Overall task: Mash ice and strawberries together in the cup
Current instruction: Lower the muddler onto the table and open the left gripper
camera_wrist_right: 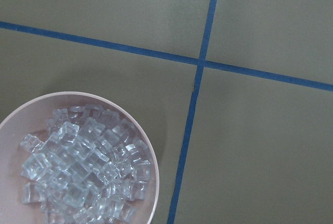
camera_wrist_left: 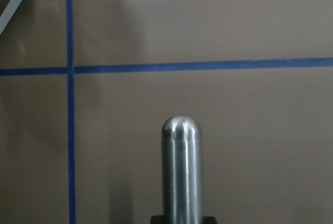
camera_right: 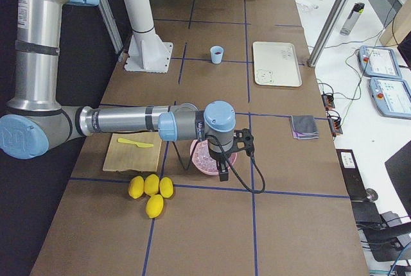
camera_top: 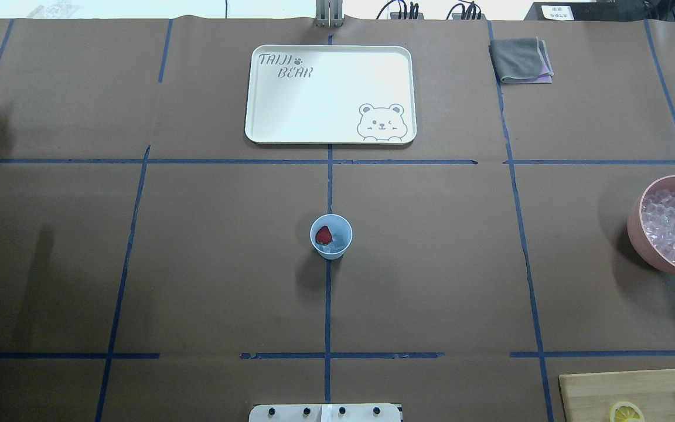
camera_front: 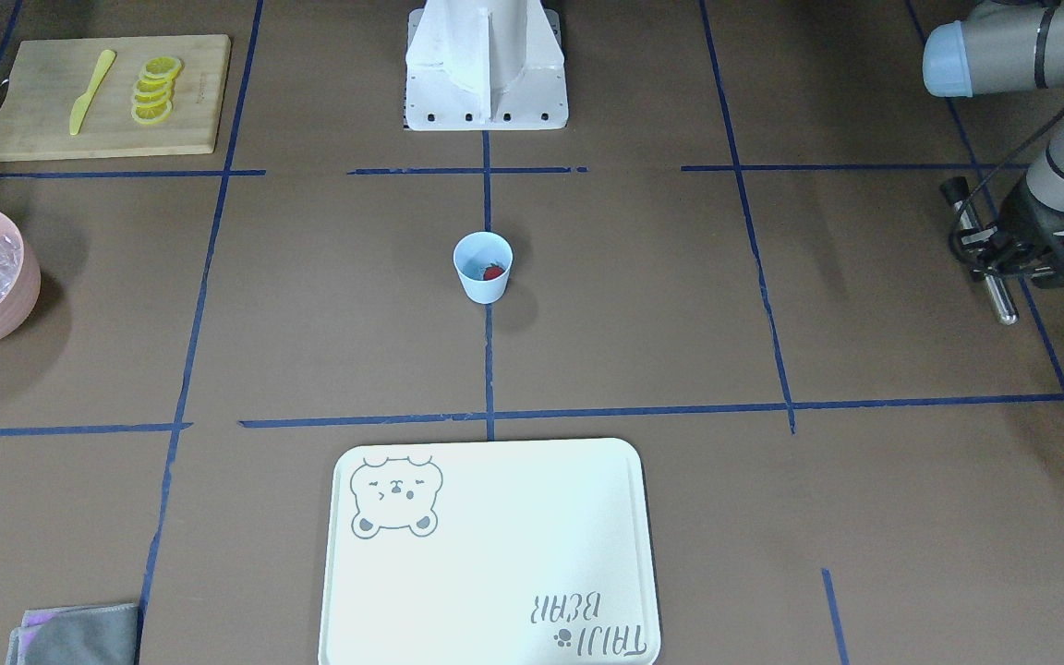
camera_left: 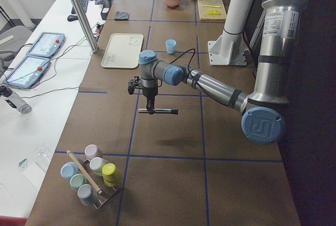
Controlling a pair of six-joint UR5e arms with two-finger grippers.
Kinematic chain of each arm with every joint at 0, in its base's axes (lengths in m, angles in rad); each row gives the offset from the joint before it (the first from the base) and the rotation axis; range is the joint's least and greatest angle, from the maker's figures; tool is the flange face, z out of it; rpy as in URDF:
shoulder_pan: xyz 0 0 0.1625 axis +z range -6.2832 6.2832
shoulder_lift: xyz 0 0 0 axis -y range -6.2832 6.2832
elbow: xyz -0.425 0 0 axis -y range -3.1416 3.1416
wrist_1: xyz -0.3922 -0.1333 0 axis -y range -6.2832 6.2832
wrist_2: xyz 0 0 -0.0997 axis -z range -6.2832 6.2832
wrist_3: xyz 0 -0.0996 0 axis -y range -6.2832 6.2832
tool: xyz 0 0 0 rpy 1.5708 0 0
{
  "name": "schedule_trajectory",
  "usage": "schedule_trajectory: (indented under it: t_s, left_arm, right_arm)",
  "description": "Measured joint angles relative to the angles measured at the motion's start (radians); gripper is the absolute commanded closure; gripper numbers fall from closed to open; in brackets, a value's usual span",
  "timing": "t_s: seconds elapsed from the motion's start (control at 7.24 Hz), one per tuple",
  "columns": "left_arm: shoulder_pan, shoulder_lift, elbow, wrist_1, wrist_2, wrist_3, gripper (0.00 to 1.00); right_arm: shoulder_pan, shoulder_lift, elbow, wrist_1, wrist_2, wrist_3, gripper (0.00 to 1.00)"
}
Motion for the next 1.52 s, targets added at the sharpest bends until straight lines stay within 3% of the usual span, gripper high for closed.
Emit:
schedule_trajectory:
  t_s: [0.41,1.11,1.24,1.38,1.52]
  left_arm:
    - [0.003,0.038,0.145,-0.233,0.0,-0.022,0.95]
    - [0.013,0.045,0.223,-0.311,0.001,-0.016,0.92]
    - [0.016,0.045,0.245,-0.351,0.0,-0.017,0.78]
    - [0.018,0.045,0.256,-0.372,-0.001,-0.018,0.01]
    - [0.02,0.044,0.259,-0.38,-0.002,-0.019,0.0]
  right_arm:
    - [0.0,0.0,0.0,0.0,0.0,-0.001,0.01]
    - [0.0,-0.006,0.001,0.0,0.0,-0.002,0.01]
    - [0.0,-0.007,0.001,0.0,0.0,-0.002,0.01]
    - [0.0,-0.008,0.001,0.0,0.0,-0.002,0.01]
    - [0.0,-0.009,0.002,0.0,0.0,-0.002,0.01]
